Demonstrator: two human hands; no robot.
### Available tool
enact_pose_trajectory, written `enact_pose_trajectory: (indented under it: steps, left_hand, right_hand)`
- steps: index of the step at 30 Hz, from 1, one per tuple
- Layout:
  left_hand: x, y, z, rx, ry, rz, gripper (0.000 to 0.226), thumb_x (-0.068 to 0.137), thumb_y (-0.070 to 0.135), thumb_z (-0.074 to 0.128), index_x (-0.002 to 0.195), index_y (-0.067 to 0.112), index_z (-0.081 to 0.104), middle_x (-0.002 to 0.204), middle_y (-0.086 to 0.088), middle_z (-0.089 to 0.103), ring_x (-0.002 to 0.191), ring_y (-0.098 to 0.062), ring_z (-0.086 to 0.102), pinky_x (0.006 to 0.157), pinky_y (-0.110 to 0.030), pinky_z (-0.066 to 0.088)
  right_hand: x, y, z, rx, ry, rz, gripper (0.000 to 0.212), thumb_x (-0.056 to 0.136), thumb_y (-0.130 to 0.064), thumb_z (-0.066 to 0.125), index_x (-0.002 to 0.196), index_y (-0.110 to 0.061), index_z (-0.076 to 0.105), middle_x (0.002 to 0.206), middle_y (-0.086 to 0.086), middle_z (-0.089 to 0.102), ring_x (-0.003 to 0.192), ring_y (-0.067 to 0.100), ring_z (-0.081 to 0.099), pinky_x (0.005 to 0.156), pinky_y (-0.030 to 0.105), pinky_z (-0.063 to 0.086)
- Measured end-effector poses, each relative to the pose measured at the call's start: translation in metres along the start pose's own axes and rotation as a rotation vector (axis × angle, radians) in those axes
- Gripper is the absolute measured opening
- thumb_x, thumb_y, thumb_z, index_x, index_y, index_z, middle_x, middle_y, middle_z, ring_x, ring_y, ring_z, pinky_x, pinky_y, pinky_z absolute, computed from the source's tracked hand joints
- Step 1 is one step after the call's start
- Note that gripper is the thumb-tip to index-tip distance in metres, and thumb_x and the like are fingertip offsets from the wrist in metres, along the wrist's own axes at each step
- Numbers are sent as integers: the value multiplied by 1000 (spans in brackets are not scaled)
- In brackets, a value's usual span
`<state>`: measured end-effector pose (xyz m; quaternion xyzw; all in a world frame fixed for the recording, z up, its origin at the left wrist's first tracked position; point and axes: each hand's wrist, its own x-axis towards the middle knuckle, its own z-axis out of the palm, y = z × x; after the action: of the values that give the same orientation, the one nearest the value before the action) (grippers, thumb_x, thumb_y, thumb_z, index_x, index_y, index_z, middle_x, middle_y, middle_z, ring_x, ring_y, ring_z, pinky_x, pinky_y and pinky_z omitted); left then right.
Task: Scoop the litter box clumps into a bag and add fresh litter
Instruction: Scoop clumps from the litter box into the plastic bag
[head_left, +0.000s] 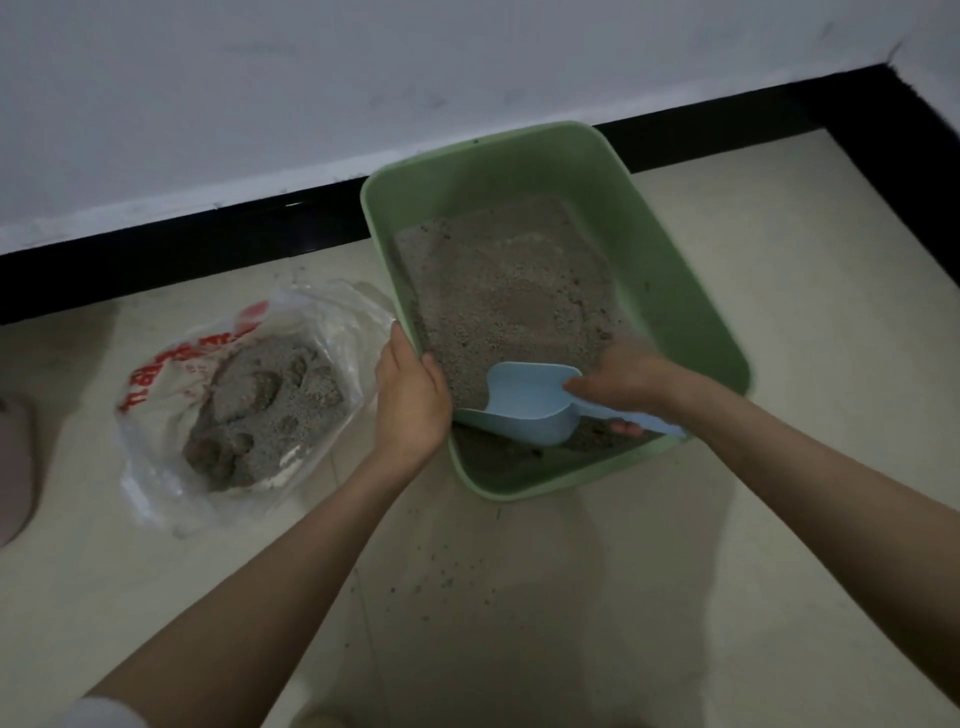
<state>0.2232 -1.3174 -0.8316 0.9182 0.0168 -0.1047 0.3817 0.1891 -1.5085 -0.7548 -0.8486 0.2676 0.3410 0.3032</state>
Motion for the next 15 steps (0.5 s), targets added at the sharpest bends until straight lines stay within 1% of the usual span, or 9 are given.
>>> enact_pose_trajectory:
  steps: [2, 5, 6, 8, 10, 12, 13, 15]
  left_hand:
    - [-2, 2, 2, -4, 22, -5, 53, 99, 17, 28, 147, 3, 10, 143, -19, 30, 132, -32, 29, 111, -40, 25]
    - [-2, 1, 4, -12, 20, -21, 52, 99, 18, 27, 147, 4, 9, 147, -17, 26, 135, -30, 25, 111, -38, 23]
    - [-2, 1, 5, -15, 25, -18, 52, 99, 18, 27, 147, 4, 11, 147, -17, 26, 136, -29, 25, 111, -37, 23]
    - [-2, 0, 6, -19, 47, 3, 50, 99, 17, 28, 146, 4, 16, 144, -17, 30, 133, -29, 29, 110, -38, 26]
    - [-2, 0, 7, -12, 59, 6, 48, 98, 16, 28, 144, 3, 19, 140, -18, 34, 130, -30, 33, 107, -38, 29]
    - [-3, -1, 7, 2, 72, 15, 48, 98, 15, 29, 143, 2, 20, 137, -19, 37, 127, -31, 35, 106, -41, 31]
    - [-3, -1, 7, 5, 79, 26, 47, 98, 14, 29, 143, 2, 22, 135, -19, 40, 125, -32, 37, 105, -43, 33]
    - [-2, 0, 6, 7, 93, 32, 45, 97, 13, 29, 141, 3, 26, 129, -19, 44, 119, -32, 41, 101, -45, 35]
  right_hand:
    - [7, -5, 0, 104, -36, 40, 38, 96, -21, 46, 63, -4, 43, 50, 10, 47, 37, 17, 44, 30, 12, 32]
    - [17, -13, 5, 416, -129, 122, 30, 99, -25, 44, 78, -4, 47, 60, 8, 44, 29, 11, 40, 31, 11, 30]
    - [22, -17, 7, 497, -149, 133, 25, 100, -25, 42, 86, -4, 47, 63, 7, 44, 33, 10, 41, 31, 11, 30]
    - [32, -30, 11, 619, -178, 148, 20, 101, -23, 40, 102, -4, 47, 68, 6, 45, 46, 11, 41, 30, 12, 32]
    - [41, -46, 12, 721, -185, 162, 22, 100, -21, 41, 113, -3, 48, 69, 5, 47, 49, 11, 40, 30, 12, 33]
    - [47, -62, 11, 777, -137, 140, 29, 100, -20, 41, 123, -4, 48, 70, 4, 47, 51, 10, 40, 32, 15, 34]
    - [48, -69, 10, 769, -81, 109, 32, 100, -20, 41, 128, -4, 47, 72, 4, 46, 54, 10, 39, 37, 16, 35]
    - [52, -77, 5, 712, 78, 45, 36, 99, -18, 42, 130, 0, 45, 72, 5, 47, 56, 12, 41, 44, 20, 35]
